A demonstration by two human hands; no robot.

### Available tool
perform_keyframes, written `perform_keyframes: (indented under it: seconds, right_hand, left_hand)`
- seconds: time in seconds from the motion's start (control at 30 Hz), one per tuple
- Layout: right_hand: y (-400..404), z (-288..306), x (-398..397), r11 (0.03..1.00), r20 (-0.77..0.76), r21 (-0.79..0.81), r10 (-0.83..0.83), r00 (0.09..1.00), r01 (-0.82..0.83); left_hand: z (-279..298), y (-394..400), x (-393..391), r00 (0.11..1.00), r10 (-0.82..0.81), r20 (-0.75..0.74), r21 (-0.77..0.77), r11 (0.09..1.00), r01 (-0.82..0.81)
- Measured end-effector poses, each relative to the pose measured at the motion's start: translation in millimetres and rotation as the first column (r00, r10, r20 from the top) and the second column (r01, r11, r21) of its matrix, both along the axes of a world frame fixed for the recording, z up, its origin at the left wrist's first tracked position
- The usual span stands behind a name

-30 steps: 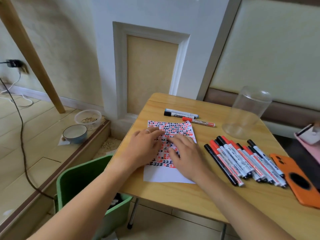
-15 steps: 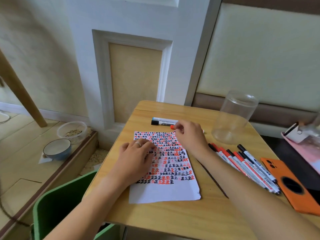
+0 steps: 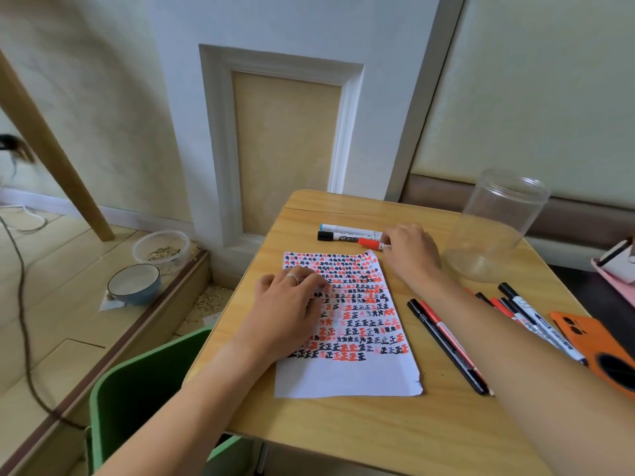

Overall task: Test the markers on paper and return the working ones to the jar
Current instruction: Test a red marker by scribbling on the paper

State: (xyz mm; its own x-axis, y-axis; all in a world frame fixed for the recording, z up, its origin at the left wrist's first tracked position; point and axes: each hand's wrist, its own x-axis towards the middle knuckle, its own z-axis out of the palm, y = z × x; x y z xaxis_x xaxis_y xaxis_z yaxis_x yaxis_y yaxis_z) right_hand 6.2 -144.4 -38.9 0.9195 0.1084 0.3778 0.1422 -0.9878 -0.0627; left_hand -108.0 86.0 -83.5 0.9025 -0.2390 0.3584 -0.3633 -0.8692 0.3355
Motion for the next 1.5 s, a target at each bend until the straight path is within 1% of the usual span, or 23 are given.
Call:
perform_keyframes:
  seconds: [0.1, 0.17, 0.23, 0.33, 0.37, 0.43, 0.5, 0.57, 0.63, 0.7, 0.73, 0.83, 0.97, 1.03, 1.13, 1.23, 1.3, 1.4, 1.5]
  right_hand:
    - [1, 4, -10, 0.994, 0.128, -0.013, 0.111, 0.985, -0.110]
    - [7, 9, -26, 0.975, 0.213, -0.052, 0.221, 0.952, -0.215]
    - [16, 13, -52, 0.941, 0.264, -0.090, 0.339, 0.903, -0.327]
    - [28, 13, -94, 0.886, 0.240, -0.094, 0.462, 0.854, -0.453]
    - [29, 13, -108, 0.876, 0.225, -0.091, 0.481, 0.847, -0.474]
    - [28, 11, -129, 0.869, 0.201, -0.069, 0.493, 0.846, -0.490]
    - [25, 10, -143, 0.862, 0.181, -0.051, 0.505, 0.844, -0.504]
    - [20, 9, -151, 0.844, 0.155, -0.024, 0.533, 0.832, -0.536]
    - [16, 8, -155, 0.830, 0.144, -0.013, 0.554, 0.820, -0.558]
    - [14, 4, -157, 0.826, 0.163, -0.048, 0.561, 0.812, -0.561]
    - [14, 1, -158, 0.827, 0.178, -0.065, 0.560, 0.809, -0.558]
    - [13, -3, -161, 0.840, 0.198, -0.087, 0.541, 0.817, -0.535]
    - [12, -1, -168, 0.861, 0.135, -0.094, 0.509, 0.850, -0.500]
    - [13, 0, -170, 0.868, 0.129, -0.106, 0.496, 0.859, -0.485]
    - [12, 5, -171, 0.882, 0.085, -0.038, 0.472, 0.878, -0.470]
    - [10, 5, -170, 0.880, 0.105, -0.034, 0.474, 0.874, -0.473]
    - [10, 2, -169, 0.888, 0.079, 0.001, 0.458, 0.886, -0.459]
    - [8, -3, -170, 0.920, 0.008, 0.040, 0.389, 0.921, -0.389]
    - [7, -13, -171, 0.940, -0.046, 0.035, 0.341, 0.939, -0.339]
  left_hand:
    - [4, -1, -3, 1.000, 0.015, 0.024, -0.020, 1.000, -0.014]
    - [10, -2, -6, 0.998, 0.023, 0.065, -0.090, 0.996, -0.017]
    - [15, -4, -10, 0.992, 0.028, 0.122, -0.171, 0.985, -0.007]
    - [19, -6, -16, 0.983, -0.018, 0.182, -0.253, 0.965, 0.065]
    - [20, -7, -19, 0.980, -0.056, 0.190, -0.244, 0.964, 0.102]
    - [23, -10, -23, 0.966, -0.151, 0.208, -0.168, 0.968, 0.187]
    - [24, -13, -27, 0.943, -0.253, 0.217, -0.126, 0.950, 0.284]
    - [24, -14, -32, 0.936, -0.317, 0.154, -0.146, 0.929, 0.339]
    - [19, -12, -34, 0.937, -0.342, 0.071, -0.162, 0.923, 0.349]
    - [14, -11, -35, 0.938, -0.347, 0.014, -0.172, 0.923, 0.344]
    - [12, -11, -35, 0.938, -0.345, 0.012, -0.174, 0.924, 0.342]
    - [14, -14, -35, 0.941, -0.336, 0.035, -0.180, 0.924, 0.336]
    - [15, -17, -36, 0.927, -0.369, 0.072, -0.201, 0.905, 0.376]
    - [13, -15, -36, 0.922, -0.379, 0.083, -0.221, 0.895, 0.388]
    - [14, -11, -32, 0.926, -0.366, 0.088, -0.226, 0.898, 0.377]
    - [15, -11, -34, 0.927, -0.366, 0.087, -0.208, 0.903, 0.376]
    - [15, -10, -34, 0.928, -0.366, 0.071, -0.194, 0.907, 0.373]
    - [13, -4, -29, 0.942, -0.329, 0.068, -0.154, 0.929, 0.335]
    - [11, 3, -20, 0.973, -0.212, 0.092, -0.136, 0.965, 0.224]
